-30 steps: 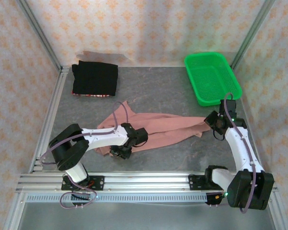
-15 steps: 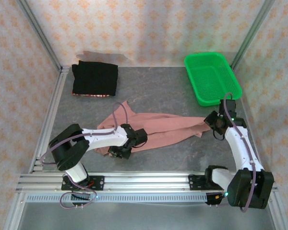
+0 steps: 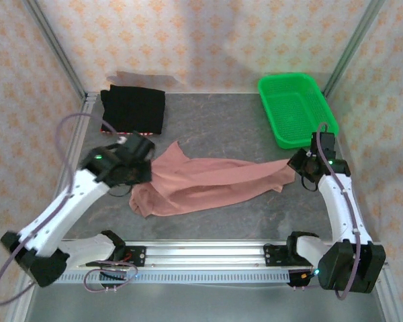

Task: Fold and stack the t-shirts

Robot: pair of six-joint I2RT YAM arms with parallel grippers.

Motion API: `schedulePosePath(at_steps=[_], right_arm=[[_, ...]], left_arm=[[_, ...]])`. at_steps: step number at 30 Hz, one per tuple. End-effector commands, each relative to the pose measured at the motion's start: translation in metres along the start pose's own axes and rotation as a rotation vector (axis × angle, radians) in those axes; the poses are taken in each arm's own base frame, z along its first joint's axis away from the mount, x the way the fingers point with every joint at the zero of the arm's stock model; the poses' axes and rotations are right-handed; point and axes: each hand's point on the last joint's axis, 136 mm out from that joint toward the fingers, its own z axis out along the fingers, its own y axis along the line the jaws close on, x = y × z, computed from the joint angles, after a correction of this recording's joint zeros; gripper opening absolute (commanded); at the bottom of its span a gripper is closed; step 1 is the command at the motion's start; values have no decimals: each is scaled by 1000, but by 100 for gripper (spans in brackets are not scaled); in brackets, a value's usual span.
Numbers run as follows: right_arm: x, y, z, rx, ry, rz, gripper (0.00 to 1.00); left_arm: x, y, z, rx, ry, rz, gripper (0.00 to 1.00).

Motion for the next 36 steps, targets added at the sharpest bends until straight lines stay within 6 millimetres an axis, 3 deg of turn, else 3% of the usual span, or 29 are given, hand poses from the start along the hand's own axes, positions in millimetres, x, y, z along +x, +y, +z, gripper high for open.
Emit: schedulePosePath(at_steps=[1, 7, 16, 18, 21, 28, 33, 36], right_arm=[[16, 2, -13, -27, 56, -30, 0], [51, -7, -14, -45, 144, -18, 0], [50, -3, -19, -42, 176, -11, 0], [36, 8, -28, -81, 127, -26, 0], [6, 41, -53, -187, 68, -68, 0], [-76, 125, -131, -436, -87, -118, 0], [-126, 162, -176, -526, -206, -121, 0], [-142, 172, -193, -549, -256, -115, 0]], left_arm=[[-11, 27, -30, -5, -44, -83, 0], [-33, 35, -44, 48, -123, -200, 0], [-43, 22, -25, 122, -104, -262, 0], [-49, 18, -27, 149, -112, -272, 0], [-65, 10, -41, 189, -146, -270, 0], [-120, 2, -103, 287, -320, -294, 0], [-154, 6, -157, 316, -444, -273, 0], [-166, 7, -174, 342, -478, -263, 0]])
